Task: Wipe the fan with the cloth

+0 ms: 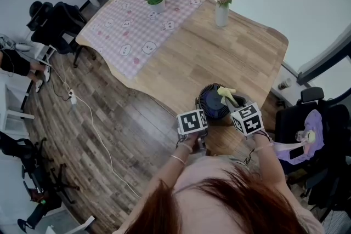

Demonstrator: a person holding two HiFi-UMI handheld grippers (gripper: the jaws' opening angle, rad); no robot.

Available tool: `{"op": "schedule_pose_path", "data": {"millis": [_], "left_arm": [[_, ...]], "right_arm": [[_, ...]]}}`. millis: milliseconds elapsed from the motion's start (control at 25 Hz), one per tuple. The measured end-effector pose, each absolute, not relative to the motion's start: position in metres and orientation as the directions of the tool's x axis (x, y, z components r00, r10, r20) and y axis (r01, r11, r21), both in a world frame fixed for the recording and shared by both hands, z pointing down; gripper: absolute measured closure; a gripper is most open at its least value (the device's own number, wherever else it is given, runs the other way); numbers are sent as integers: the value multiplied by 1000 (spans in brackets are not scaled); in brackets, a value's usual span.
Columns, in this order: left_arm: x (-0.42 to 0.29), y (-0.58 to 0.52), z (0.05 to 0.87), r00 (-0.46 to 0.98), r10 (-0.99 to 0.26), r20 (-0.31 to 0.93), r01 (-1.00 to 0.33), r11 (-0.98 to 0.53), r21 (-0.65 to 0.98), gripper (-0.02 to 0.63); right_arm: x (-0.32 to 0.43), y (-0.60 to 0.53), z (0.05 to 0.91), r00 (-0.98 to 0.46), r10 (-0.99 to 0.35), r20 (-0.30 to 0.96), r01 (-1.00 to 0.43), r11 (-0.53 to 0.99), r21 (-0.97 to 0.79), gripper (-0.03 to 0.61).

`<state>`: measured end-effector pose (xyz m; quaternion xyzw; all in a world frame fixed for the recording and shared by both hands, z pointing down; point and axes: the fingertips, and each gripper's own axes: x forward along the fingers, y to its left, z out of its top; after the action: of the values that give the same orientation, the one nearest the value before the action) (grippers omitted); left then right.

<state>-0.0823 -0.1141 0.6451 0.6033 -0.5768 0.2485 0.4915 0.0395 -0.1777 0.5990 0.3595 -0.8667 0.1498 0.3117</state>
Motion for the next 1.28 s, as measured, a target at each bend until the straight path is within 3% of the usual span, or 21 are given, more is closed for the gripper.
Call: {"op": "schedule_pose_path", "data": {"millis": [1280], "left_arm": [[-83,-115,648,205,-452,868,-938,164,306,569]], "right_arm": [[39,-157,599,-534,-527,661,-697,717,8,526]]}}
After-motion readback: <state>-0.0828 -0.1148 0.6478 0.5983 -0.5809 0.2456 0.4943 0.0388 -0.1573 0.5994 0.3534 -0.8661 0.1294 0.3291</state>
